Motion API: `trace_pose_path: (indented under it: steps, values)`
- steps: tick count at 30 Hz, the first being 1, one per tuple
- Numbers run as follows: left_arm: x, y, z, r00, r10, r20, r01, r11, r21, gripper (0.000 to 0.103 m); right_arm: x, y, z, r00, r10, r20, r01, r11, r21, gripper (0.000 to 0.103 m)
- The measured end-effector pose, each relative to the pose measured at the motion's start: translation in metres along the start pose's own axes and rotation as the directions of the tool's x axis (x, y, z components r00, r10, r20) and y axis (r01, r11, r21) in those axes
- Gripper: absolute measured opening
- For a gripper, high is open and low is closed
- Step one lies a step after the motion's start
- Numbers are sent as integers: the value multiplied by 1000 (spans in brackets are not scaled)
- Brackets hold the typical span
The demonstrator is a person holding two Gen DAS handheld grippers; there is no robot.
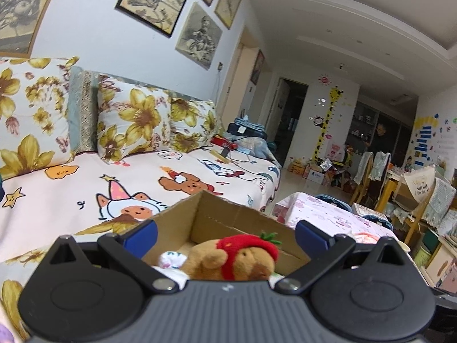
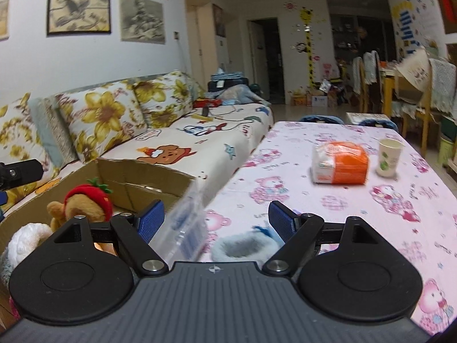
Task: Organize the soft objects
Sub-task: 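Move both open tools back over the remaining items on the table, then grasp the Vinda tissue pack with the right tool while the left grasps the blue fuzzy headband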
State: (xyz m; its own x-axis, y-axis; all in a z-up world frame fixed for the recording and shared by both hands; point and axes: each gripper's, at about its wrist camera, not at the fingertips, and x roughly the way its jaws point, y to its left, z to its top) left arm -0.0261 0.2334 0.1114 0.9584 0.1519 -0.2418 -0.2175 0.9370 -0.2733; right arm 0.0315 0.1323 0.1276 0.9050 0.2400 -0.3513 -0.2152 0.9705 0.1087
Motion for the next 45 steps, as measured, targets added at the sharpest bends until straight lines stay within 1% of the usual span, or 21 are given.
trace_pose_path:
  steps: [6,16,23,30,33,36,41,45]
  values:
    - [-3,-16,-4,1000,-28,4,28,999,39,102,-13,-20,-14,999,-36,-5,36,999,31,100]
    - [-9,-49,-13,997,-70,16,67,988,137,102,-31,-50,-31,997,-79,-22,80,994,80,100]
    - [-10,-77,-23,994,-110,14,104,969,224,102,-39,-67,-39,994,-102,-30,104,988,112,100]
    - [-11,-106,-39,987,-161,-14,158,942,297,102,-42,-92,-48,992,-116,-54,123,982,147,100]
    - [-11,-118,-49,981,-190,-41,193,926,325,102,-39,-107,-53,992,-102,-79,114,980,162,100]
    - [-7,-130,-62,971,-221,-90,239,908,343,102,-33,-122,-55,991,-78,-108,96,980,175,100]
    - [6,-145,-83,961,-223,-163,268,894,359,102,-20,-138,-55,990,-64,-122,83,985,154,100]
    - [19,-154,-99,958,-198,-206,262,898,354,102,-13,-149,-53,991,-34,-128,57,983,174,100]
